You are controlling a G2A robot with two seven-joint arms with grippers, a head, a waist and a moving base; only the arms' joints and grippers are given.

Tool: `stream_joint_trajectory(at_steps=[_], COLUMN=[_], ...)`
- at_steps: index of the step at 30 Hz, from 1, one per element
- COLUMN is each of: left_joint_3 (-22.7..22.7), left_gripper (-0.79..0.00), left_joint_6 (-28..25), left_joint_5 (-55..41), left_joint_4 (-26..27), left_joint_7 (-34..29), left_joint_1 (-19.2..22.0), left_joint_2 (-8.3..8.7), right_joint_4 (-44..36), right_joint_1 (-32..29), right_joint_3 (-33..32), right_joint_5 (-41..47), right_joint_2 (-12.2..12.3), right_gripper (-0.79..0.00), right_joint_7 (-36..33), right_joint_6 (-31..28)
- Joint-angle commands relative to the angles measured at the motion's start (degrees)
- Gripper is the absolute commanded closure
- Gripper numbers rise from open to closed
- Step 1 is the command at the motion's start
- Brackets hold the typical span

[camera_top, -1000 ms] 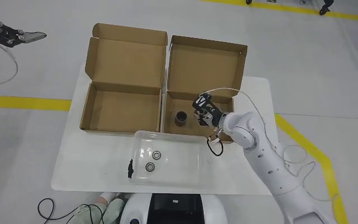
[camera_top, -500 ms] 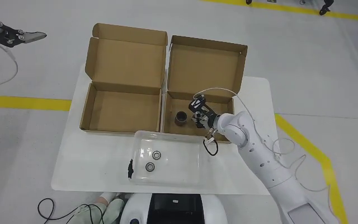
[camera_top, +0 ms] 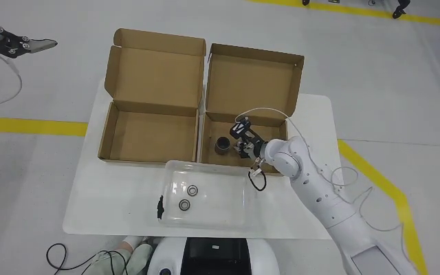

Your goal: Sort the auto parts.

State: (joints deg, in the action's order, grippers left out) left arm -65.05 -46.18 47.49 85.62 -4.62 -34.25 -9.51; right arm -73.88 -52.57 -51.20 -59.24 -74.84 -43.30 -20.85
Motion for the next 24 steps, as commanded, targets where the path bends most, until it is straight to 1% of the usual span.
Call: stream_joint_trajectory(at_steps=[1, 5, 9, 12, 16, 18, 21, 24], left_joint_3=[0.0, 0.0, 0.0, 0.0, 0.0, 0.0, 0.0, 0.0], left_gripper=[-0.785, -0.785, -0.785, -0.785, -0.785, -0.785, -0.785, -0.785], left_joint_6=[0.0, 0.0, 0.0, 0.0, 0.0, 0.0, 0.0, 0.0], left_joint_5=[0.0, 0.0, 0.0, 0.0, 0.0, 0.0, 0.0, 0.0], left_joint_4=[0.0, 0.0, 0.0, 0.0, 0.0, 0.0, 0.0, 0.0], left_joint_7=[0.0, 0.0, 0.0, 0.0, 0.0, 0.0, 0.0, 0.0], left_joint_1=[0.0, 0.0, 0.0, 0.0, 0.0, 0.0, 0.0, 0.0], left_joint_2=[0.0, 0.0, 0.0, 0.0, 0.0, 0.0, 0.0, 0.0], right_joint_4=[-0.98, -5.73, -12.9, -19.08, -26.63, -29.19, -31.36, -33.1], right_joint_1=[-0.13, -0.95, -2.46, -3.87, -5.64, -6.35, -7.54, -8.77], right_joint_3=[-0.27, -1.48, -2.99, -3.64, -2.78, -2.04, -0.79, 0.76], right_joint_5=[-0.38, -2.18, -4.98, -6.48, -7.18, -6.67, -5.67, -6.52], right_joint_2=[0.11, 0.69, 1.51, 2.05, 2.38, 2.41, 2.43, 2.39], right_gripper=[-0.274, -0.289, -0.314, -0.326, -0.366, -0.376, -0.369, -0.372], right_joint_7=[-0.02, -1.5, -4.65, -6.68, -8.09, -7.22, -5.04, -3.08], right_joint_6=[-0.1, -0.1, -0.49, -1.87, -4.41, -5.94, -8.28, -8.76])
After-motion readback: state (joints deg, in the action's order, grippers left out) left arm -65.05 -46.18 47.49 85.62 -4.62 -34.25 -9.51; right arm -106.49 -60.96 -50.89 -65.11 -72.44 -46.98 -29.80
